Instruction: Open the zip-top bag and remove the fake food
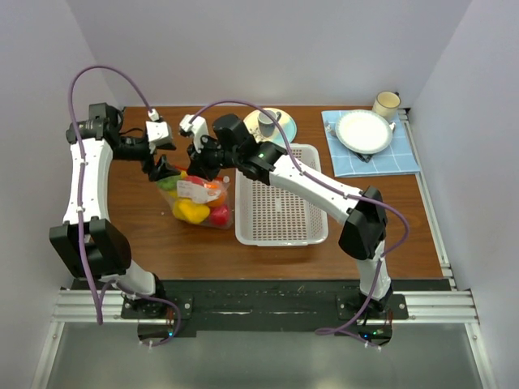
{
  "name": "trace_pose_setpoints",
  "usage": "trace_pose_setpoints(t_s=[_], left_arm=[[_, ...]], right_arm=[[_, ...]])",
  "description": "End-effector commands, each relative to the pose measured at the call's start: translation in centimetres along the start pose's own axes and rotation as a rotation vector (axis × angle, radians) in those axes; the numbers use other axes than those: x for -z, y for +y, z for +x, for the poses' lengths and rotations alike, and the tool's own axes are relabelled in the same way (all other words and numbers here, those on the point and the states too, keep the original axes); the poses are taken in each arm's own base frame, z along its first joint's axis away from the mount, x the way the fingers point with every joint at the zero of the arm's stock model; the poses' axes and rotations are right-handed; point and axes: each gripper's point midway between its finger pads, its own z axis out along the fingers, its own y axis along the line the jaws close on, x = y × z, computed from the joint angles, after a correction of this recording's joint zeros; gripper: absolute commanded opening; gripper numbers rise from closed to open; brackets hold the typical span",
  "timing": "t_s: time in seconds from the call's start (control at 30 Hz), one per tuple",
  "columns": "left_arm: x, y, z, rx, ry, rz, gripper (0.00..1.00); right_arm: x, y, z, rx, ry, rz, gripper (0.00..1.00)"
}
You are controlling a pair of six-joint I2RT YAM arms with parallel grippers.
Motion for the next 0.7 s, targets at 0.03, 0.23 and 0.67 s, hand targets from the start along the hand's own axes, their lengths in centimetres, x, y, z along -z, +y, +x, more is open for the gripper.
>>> trace_pose_setpoints(t_s=[0.03,0.23,0.67], left_arm=[[-0.4,0.3,0.1,-0.027,0.002,0.013,0.70],[-0.7,0.5,0.4,-0.006,-0.003,0.025,0.01],[-0.9,0.6,5.5,0.101,0.104,0.025,0.00]], right_arm=[[1.4,-0.3,-4.7,0.067,-0.108,0.024,0.00],[0.5,-1.3,-3.9,0.049,-0.108,0.061,0.00],[8.0,-8.2,-1.7,-0.085,-0.345,0.200,0.98]])
